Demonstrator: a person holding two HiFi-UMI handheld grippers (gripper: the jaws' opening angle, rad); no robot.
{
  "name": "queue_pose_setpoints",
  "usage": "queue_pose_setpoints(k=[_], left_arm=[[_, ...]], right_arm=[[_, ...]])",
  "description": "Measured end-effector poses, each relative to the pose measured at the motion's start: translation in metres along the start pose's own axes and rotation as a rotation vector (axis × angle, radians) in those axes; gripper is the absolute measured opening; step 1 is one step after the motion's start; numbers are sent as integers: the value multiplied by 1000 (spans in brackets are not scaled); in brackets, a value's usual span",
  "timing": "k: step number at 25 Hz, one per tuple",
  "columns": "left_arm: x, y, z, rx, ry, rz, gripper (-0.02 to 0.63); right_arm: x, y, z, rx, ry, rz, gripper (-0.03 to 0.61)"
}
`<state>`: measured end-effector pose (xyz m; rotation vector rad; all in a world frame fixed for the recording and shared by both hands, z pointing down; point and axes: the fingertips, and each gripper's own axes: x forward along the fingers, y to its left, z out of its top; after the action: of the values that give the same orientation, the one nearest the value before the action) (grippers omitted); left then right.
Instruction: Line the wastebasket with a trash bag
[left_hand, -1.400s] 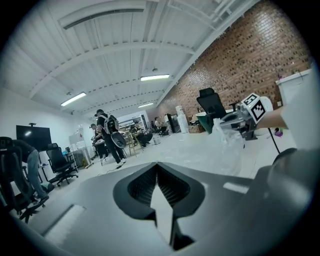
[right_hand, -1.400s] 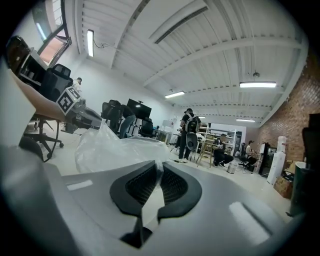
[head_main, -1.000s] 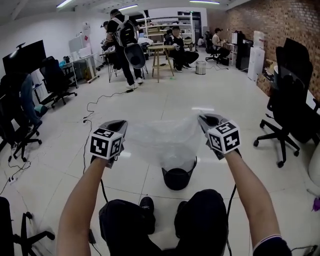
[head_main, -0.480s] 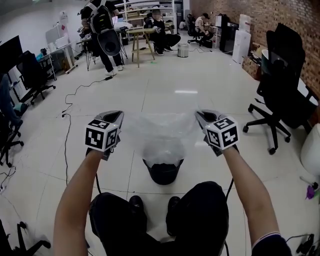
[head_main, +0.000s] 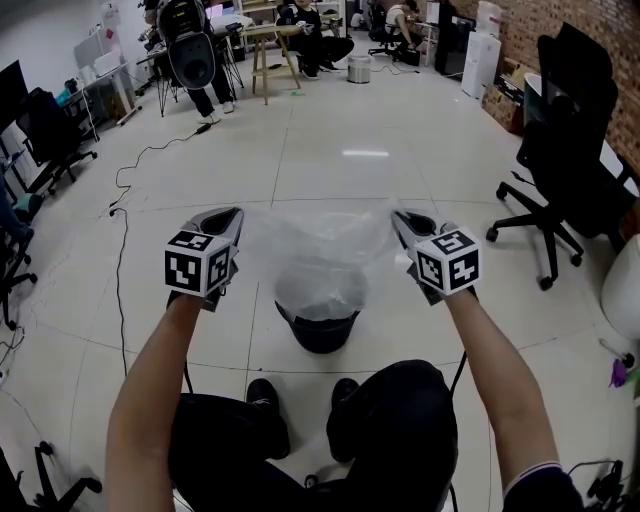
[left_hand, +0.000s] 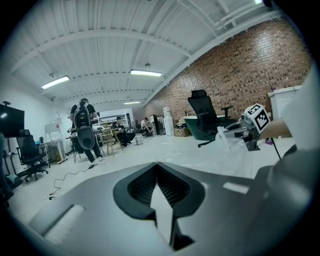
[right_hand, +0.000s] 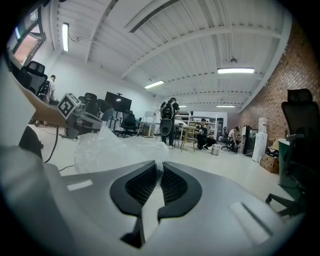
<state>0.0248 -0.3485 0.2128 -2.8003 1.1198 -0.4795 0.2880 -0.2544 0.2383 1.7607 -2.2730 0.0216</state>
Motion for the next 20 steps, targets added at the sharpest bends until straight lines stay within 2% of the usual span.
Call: queue_pose_setpoints(k=[8, 20], left_arm=[[12, 5, -27, -43, 45, 13, 12], [32, 3, -99, -109, 126, -3, 12]], right_arm=[[18, 3, -21, 18, 28, 7, 2], [42, 17, -80, 60, 102, 30, 2]])
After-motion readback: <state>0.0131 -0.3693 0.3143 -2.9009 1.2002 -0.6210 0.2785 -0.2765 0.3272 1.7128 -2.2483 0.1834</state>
